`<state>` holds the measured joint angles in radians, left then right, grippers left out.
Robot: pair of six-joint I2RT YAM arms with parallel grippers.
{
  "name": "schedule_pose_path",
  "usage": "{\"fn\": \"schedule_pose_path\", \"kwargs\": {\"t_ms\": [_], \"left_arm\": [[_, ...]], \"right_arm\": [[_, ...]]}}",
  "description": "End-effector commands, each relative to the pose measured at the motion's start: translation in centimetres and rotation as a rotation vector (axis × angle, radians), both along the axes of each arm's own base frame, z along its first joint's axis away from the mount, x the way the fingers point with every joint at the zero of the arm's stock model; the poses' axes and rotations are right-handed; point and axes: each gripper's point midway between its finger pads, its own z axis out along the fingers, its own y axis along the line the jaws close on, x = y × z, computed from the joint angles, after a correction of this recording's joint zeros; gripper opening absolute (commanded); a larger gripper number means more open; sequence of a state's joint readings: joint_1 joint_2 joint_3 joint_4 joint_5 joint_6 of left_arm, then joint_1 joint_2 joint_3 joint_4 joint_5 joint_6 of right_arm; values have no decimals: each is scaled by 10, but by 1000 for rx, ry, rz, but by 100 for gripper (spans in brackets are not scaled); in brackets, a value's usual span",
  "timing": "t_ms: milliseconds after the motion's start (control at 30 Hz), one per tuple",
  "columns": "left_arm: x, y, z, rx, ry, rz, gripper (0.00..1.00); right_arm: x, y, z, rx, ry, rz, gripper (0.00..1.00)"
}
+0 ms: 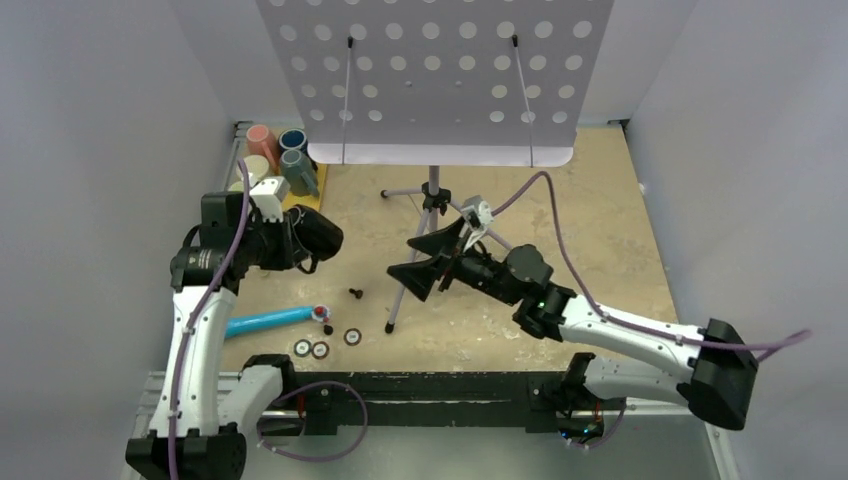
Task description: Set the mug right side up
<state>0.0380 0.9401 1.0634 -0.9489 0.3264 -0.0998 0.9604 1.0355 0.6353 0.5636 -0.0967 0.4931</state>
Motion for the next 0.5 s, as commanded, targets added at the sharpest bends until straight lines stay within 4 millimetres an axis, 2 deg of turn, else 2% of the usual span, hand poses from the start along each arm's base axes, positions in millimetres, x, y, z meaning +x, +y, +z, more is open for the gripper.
{"fn": "schedule_pose_path", "kwargs": {"t_ms": [0, 67, 200, 267, 467], "left_arm": [[-30, -24, 36, -84, -99, -125, 0], [-41, -31, 44, -113, -116, -146, 0], [-58, -42, 60, -174, -135, -179, 0], [-65, -46, 67, -190, -146, -192, 0], [-66, -49, 76, -215, -171, -194, 0]], "right_arm": [[-26, 39, 60, 270, 34, 150, 98], [-24, 55, 55, 327, 124, 195, 98], [-13, 92, 28, 295, 259, 242, 98], [-11, 101, 20, 306, 301, 261, 98], [-14, 107, 20, 325, 340, 297, 98]]}}
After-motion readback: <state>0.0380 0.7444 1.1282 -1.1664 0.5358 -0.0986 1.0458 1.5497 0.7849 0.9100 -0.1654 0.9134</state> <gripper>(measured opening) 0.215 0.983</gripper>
